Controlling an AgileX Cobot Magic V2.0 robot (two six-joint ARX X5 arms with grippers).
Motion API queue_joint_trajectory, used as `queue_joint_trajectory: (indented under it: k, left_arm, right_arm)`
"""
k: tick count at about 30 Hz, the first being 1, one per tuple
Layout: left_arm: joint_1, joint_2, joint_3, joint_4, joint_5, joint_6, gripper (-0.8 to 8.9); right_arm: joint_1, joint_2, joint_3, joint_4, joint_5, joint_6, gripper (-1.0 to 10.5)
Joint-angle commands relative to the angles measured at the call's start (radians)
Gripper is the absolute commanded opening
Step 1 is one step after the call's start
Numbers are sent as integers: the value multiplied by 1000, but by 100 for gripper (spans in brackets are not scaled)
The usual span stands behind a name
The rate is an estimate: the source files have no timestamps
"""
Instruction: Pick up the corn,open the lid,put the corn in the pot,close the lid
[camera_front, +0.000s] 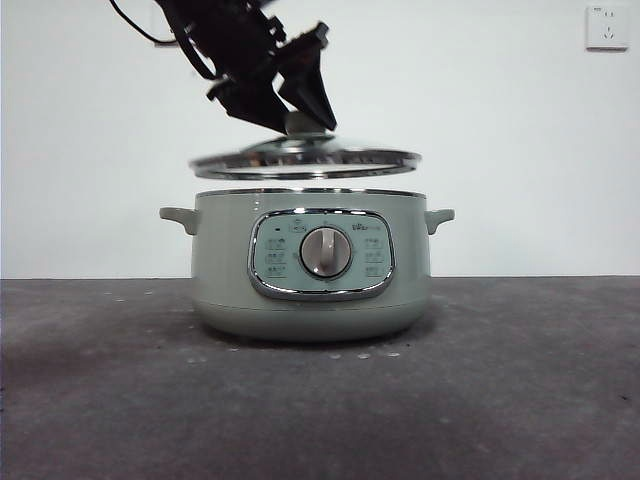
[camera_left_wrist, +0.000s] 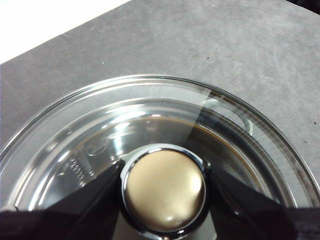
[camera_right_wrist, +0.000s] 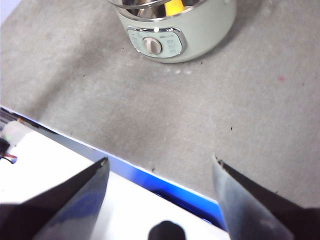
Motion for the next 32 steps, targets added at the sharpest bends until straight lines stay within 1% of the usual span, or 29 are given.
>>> queue_joint_trajectory:
  k: [1,4,13,26,32]
  left_arm:
    - [-10,23,24,65,-11,11,-8]
    - [-11,41,24,66,-38,11,-8]
    - [-11,65,24,63,-37,11,-8]
    - [-18,80,24,8,-25,12,-8]
    - [-21,80,24,-24,-11,12,-8]
  right_arm:
    - [1,-30,-19,-26,1,45,344]
    - [1,-37,-22,-26,1,48,344]
    - [1,-37,-22,-26,3,47,344]
    - [1,-37,-22,-26,60,42,344]
    - [1,-37,-22,-26,63,39,344]
